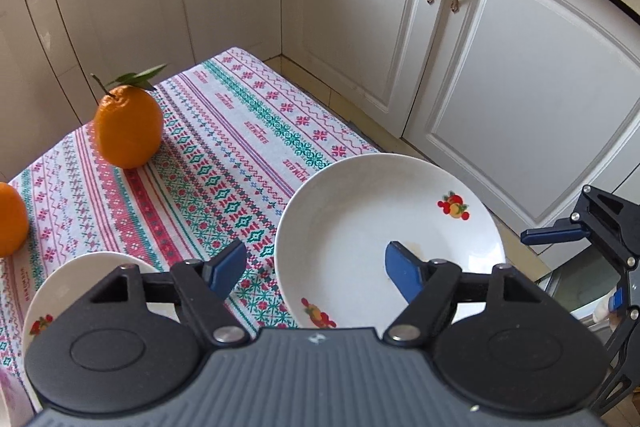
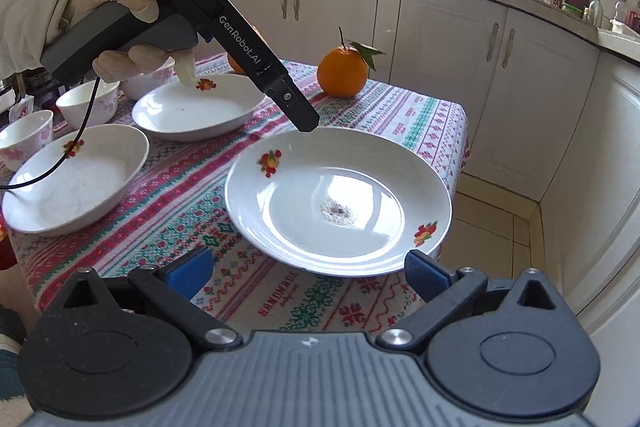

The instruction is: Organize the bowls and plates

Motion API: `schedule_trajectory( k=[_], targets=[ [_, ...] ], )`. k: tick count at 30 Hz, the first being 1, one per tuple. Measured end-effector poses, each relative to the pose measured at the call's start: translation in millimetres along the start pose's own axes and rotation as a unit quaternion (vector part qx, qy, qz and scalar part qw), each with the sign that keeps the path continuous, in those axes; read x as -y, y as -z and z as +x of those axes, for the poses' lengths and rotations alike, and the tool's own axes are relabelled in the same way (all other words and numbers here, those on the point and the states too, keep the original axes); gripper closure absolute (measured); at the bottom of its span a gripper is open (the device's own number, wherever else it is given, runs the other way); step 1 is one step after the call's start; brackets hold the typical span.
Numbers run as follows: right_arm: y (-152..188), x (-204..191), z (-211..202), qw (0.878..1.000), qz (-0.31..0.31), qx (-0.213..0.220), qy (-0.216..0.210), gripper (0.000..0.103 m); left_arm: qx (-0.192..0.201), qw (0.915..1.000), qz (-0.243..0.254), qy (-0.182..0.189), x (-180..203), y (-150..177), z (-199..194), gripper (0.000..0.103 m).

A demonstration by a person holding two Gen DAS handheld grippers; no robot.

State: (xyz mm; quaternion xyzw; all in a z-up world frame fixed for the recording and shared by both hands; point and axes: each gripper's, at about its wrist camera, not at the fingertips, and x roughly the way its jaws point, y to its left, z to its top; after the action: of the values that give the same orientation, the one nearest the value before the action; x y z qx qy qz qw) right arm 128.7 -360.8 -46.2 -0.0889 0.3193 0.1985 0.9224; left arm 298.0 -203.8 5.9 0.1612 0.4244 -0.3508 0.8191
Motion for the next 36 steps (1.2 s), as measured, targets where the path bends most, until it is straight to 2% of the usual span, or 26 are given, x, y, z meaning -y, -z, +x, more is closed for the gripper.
schedule_trajectory(
  k=[6,10,18,23,28,36],
  targets=[
    [-12.6,-29.5,-24.1,0.999,-0.008,0.030,0.017,0.000,0.046,0.9986,0.002,-0.025,11.1,21.7,-60.1,0.015],
    [-14.1,-47.6,-35.2,0.999,-0.006,0.049,0.013,0.000,0.079,0.9955,-0.001,-0.053,16.0,46.3,-94.5,0.012],
    [-7.7,-77.6,-48.1,0.998,0.012,0.067,0.020,0.000,0.115,0.9868,-0.016,-0.113,25.0,113.3,-129.4,0.008],
    [-3.4,-86.0,-52.3,0.996,0.036,0.071,0.029,0.000,0.113,0.9864,-0.037,-0.113,30.0,152.7,-136.8,0.008],
    [-2.5,-92.6,-48.7,0.996,0.048,0.066,0.026,0.000,0.124,0.9795,-0.022,-0.157,41.7,191.0,-142.6,0.008],
    [-5.2,-98.0,-32.3,0.997,0.064,0.048,-0.002,0.000,0.097,0.9810,-0.069,-0.153,41.7,252.4,-147.3,0.008]
  ],
)
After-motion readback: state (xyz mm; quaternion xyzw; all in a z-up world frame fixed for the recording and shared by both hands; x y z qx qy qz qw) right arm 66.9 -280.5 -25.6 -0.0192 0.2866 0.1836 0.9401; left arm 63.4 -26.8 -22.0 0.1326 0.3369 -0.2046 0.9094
